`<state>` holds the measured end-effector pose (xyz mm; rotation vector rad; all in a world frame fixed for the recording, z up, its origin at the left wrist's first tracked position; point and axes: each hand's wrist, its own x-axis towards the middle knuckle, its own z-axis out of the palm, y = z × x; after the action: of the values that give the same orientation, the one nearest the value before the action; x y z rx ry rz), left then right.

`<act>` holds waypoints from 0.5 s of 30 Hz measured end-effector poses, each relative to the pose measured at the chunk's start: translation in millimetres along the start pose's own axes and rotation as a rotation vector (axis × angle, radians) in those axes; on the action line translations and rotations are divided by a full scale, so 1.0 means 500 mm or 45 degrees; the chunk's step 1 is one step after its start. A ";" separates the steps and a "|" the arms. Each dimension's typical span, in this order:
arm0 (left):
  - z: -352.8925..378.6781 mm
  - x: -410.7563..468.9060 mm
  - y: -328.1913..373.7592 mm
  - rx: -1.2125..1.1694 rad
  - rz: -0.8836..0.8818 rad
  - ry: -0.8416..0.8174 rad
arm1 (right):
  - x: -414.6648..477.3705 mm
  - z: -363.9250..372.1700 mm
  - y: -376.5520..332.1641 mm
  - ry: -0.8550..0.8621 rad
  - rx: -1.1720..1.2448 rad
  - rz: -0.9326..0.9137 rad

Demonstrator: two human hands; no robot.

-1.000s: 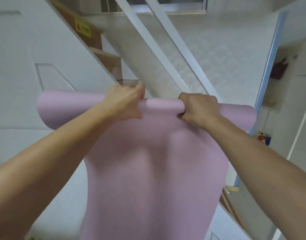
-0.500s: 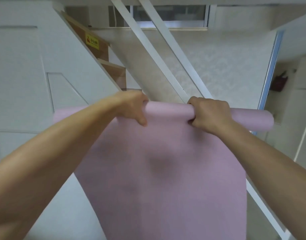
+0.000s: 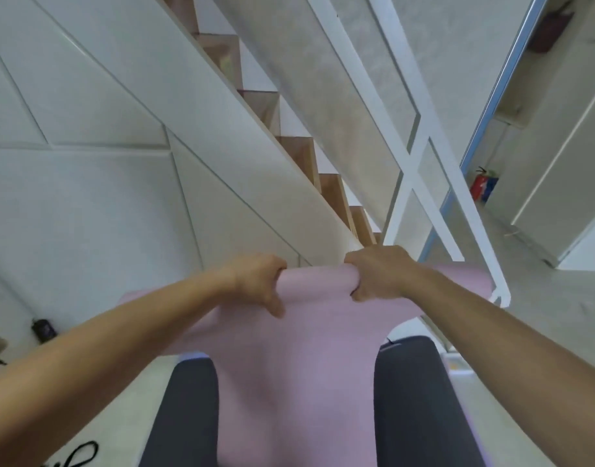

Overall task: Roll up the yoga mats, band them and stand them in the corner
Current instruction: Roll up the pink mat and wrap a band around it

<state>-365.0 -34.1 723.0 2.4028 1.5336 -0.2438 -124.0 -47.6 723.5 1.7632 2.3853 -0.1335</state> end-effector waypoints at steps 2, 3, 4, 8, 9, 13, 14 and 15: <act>0.033 0.013 -0.008 -0.118 -0.036 -0.077 | 0.005 0.043 -0.006 0.114 -0.081 -0.026; 0.042 0.020 -0.010 -0.137 -0.047 -0.069 | 0.008 0.053 -0.005 0.173 -0.102 -0.022; 0.045 0.026 -0.010 -0.132 -0.050 -0.045 | 0.012 0.055 -0.003 0.228 -0.120 -0.007; -0.003 0.039 -0.009 -0.004 -0.045 0.173 | 0.028 0.024 0.010 0.431 -0.127 0.063; -0.030 0.042 -0.011 0.048 -0.048 0.244 | 0.033 0.005 0.014 0.485 -0.143 0.071; -0.181 0.038 -0.016 0.244 -0.050 0.527 | 0.053 -0.121 0.025 0.714 -0.184 0.083; -0.220 0.030 -0.013 0.283 -0.050 0.583 | 0.056 -0.156 0.024 0.774 -0.180 0.095; -0.257 0.021 -0.011 0.317 -0.046 0.630 | 0.058 -0.188 0.023 0.827 -0.172 0.107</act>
<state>-366.4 18.5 841.0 2.7792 1.8423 0.1823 -129.2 -0.5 810.4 2.0640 2.6200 0.6979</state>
